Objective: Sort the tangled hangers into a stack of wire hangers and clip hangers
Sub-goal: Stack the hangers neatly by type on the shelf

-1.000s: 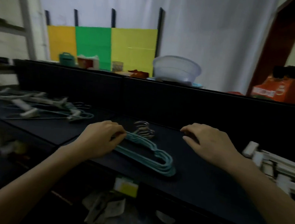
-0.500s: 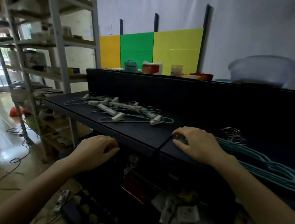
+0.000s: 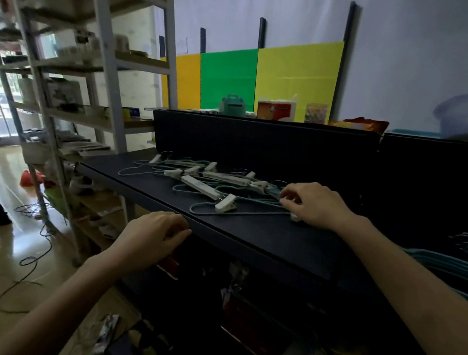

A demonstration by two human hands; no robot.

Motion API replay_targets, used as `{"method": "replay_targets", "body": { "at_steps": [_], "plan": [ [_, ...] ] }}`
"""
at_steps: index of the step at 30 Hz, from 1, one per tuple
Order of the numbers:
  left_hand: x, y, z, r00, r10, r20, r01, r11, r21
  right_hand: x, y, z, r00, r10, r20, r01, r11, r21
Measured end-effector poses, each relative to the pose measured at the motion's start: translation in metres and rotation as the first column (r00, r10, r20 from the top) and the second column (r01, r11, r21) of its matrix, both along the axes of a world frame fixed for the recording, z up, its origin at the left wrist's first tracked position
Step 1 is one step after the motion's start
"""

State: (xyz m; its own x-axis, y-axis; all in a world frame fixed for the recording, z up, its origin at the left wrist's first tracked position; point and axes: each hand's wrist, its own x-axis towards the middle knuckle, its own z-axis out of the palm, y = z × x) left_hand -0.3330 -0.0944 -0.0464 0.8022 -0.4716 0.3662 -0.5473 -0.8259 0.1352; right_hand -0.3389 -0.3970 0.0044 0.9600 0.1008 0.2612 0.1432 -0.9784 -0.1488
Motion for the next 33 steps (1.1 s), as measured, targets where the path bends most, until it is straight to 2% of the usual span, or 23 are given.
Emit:
{"method": "replay_targets", "body": {
  "at_steps": [5,8,11,21,25,28,33],
  "plan": [
    [0.070,0.017,0.007,1.000,-0.002,0.016,0.002,1.000,-0.014,0.087,0.017,0.012,0.998,-0.025,-0.052,0.024,1.000,-0.012],
    [0.108,0.027,0.016,1.000,0.016,0.017,-0.016,1.000,0.003,0.134,0.031,0.016,0.989,-0.041,-0.145,0.035,0.998,-0.046],
    [0.143,0.037,0.018,0.999,0.021,0.037,-0.020,0.999,-0.043,0.172,0.042,0.012,0.973,-0.026,-0.229,0.008,0.997,-0.077],
    [0.229,0.059,0.012,0.998,-0.039,0.051,0.047,0.986,-0.157,0.231,0.065,-0.008,0.926,-0.096,-0.365,0.029,0.983,-0.184],
    [0.266,0.073,0.015,0.996,-0.074,0.053,0.082,0.981,-0.174,0.231,0.063,0.008,0.933,-0.080,-0.351,0.051,0.995,-0.090],
    [0.294,0.083,0.017,0.993,-0.103,0.064,0.113,0.977,-0.182,0.223,0.063,0.025,0.947,-0.138,-0.290,0.122,0.990,-0.074],
    [0.350,0.100,0.013,0.985,-0.172,-0.008,0.169,0.976,-0.140,0.205,0.067,0.038,0.944,-0.265,-0.196,0.249,0.963,-0.099]
  ]
}}
